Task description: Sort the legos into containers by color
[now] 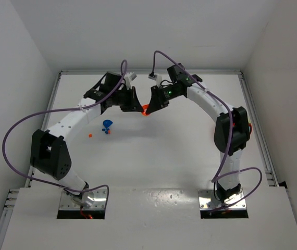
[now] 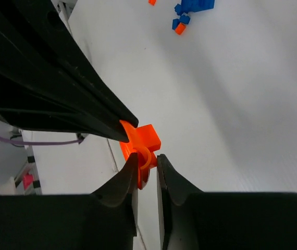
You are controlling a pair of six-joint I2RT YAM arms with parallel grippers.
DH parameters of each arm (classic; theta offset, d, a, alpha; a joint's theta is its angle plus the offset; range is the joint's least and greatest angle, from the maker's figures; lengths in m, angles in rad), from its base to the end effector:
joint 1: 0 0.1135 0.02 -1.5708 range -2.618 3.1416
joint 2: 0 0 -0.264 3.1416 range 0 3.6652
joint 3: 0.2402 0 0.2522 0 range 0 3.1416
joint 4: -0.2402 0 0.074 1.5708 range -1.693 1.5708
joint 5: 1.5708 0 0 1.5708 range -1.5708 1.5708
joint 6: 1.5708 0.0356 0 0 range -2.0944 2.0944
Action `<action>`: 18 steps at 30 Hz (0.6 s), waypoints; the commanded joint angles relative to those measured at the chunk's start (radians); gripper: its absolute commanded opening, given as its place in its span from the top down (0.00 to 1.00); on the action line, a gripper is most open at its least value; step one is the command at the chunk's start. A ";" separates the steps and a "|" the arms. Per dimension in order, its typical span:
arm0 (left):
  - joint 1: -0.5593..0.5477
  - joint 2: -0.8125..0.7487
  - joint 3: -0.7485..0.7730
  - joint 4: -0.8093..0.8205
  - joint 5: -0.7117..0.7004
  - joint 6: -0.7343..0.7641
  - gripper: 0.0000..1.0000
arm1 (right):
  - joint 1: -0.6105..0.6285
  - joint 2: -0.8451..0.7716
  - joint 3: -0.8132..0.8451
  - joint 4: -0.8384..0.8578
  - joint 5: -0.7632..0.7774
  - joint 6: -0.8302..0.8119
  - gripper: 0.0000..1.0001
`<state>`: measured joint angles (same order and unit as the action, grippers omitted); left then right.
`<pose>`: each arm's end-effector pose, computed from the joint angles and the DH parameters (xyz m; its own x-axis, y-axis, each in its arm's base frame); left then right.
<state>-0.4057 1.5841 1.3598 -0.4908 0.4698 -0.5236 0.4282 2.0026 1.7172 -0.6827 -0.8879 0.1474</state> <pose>0.3203 -0.1551 0.3122 -0.8547 -0.1181 -0.5055 0.2755 0.7221 -0.6346 0.3862 0.2066 0.2624 -0.8385 -0.2809 -0.4669 -0.5448 0.4375 0.7154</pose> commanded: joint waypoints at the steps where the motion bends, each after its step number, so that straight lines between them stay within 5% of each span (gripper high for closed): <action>1: -0.005 -0.039 -0.008 0.060 0.079 0.011 0.93 | 0.007 -0.039 0.024 0.031 0.024 -0.022 0.95; 2: -0.005 -0.039 -0.008 0.073 0.088 0.011 0.71 | 0.007 -0.051 0.010 0.022 0.024 -0.022 0.97; 5: -0.005 -0.073 -0.056 0.084 0.089 0.020 0.36 | -0.025 -0.126 -0.030 -0.017 0.052 -0.071 1.00; 6: 0.007 -0.073 -0.056 0.084 0.061 0.020 0.01 | -0.038 -0.149 -0.030 -0.041 0.076 -0.125 1.00; 11: 0.076 -0.128 -0.030 0.000 -0.066 0.180 0.00 | -0.107 -0.342 -0.192 -0.170 0.360 -0.313 1.00; 14: 0.125 -0.139 -0.004 0.000 -0.115 0.281 0.00 | -0.204 -0.464 -0.336 -0.230 0.609 -0.411 1.00; 18: 0.145 -0.139 0.022 -0.011 -0.198 0.336 0.00 | -0.412 -0.557 -0.410 -0.288 0.760 -0.526 1.00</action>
<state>-0.2699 1.4822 1.3273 -0.4923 0.3565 -0.2852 0.1352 1.4895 1.3590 -0.9001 -0.3542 -0.2379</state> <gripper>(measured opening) 0.997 0.151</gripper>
